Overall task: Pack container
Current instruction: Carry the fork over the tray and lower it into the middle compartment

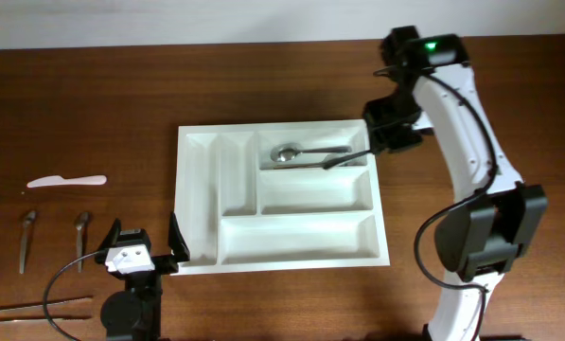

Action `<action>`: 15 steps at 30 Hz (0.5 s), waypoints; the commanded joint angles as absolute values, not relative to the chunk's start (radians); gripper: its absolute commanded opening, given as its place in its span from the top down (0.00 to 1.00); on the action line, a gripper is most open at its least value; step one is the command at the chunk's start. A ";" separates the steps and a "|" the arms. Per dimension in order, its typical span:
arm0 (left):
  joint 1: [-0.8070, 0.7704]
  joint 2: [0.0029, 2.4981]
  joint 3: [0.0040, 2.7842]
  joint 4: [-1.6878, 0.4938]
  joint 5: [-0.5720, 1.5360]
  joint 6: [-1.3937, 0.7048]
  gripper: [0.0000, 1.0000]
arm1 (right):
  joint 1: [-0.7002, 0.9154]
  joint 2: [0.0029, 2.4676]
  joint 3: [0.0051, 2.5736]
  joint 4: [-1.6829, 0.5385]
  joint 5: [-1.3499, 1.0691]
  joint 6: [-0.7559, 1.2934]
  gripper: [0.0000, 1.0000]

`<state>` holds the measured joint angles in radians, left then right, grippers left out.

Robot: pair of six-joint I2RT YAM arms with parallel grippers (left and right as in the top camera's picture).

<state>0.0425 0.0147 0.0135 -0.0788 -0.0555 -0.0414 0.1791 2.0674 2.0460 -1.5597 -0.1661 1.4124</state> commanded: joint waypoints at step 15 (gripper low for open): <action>0.049 0.005 0.009 -0.080 -0.045 -0.022 0.01 | 0.369 2.056 1.990 -1.514 -0.130 1.820 0.93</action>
